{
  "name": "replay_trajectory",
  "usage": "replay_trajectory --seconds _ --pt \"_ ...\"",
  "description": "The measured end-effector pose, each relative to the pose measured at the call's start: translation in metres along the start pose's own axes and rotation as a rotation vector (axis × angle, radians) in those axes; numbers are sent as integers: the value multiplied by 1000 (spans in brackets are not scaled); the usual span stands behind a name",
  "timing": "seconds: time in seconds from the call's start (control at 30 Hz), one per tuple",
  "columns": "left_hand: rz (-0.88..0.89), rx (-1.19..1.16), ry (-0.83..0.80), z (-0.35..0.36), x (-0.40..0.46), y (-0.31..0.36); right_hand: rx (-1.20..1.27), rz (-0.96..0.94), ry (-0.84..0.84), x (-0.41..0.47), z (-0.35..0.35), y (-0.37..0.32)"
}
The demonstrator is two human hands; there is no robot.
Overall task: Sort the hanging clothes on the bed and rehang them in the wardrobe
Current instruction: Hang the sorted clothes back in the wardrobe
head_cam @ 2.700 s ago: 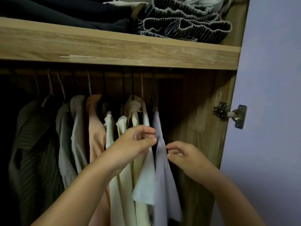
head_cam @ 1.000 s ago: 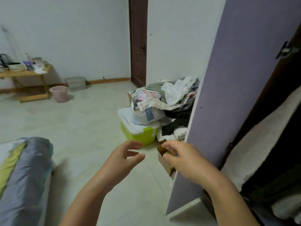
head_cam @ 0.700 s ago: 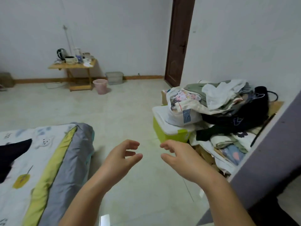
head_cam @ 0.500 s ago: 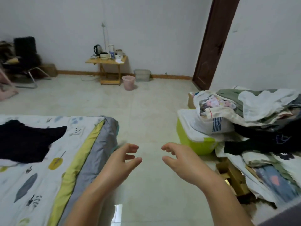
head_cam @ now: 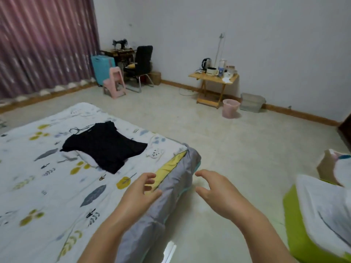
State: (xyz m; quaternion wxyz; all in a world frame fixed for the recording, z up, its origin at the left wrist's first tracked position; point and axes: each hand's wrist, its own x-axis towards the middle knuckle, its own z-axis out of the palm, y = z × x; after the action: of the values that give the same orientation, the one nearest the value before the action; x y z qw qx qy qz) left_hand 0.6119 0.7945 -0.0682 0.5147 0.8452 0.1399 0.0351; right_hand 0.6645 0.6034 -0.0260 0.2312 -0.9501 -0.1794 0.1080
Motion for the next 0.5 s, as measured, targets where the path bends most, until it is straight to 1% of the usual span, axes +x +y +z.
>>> replay_trajectory --seconds 0.1,0.27,0.5 --pt "-67 52 89 -10 22 -13 -24 -57 -52 44 0 -5" --pt "-178 108 184 -30 56 -35 -11 -132 -131 109 10 -20" --pt "-236 91 238 -68 140 -63 -35 -212 -195 214 31 -56"
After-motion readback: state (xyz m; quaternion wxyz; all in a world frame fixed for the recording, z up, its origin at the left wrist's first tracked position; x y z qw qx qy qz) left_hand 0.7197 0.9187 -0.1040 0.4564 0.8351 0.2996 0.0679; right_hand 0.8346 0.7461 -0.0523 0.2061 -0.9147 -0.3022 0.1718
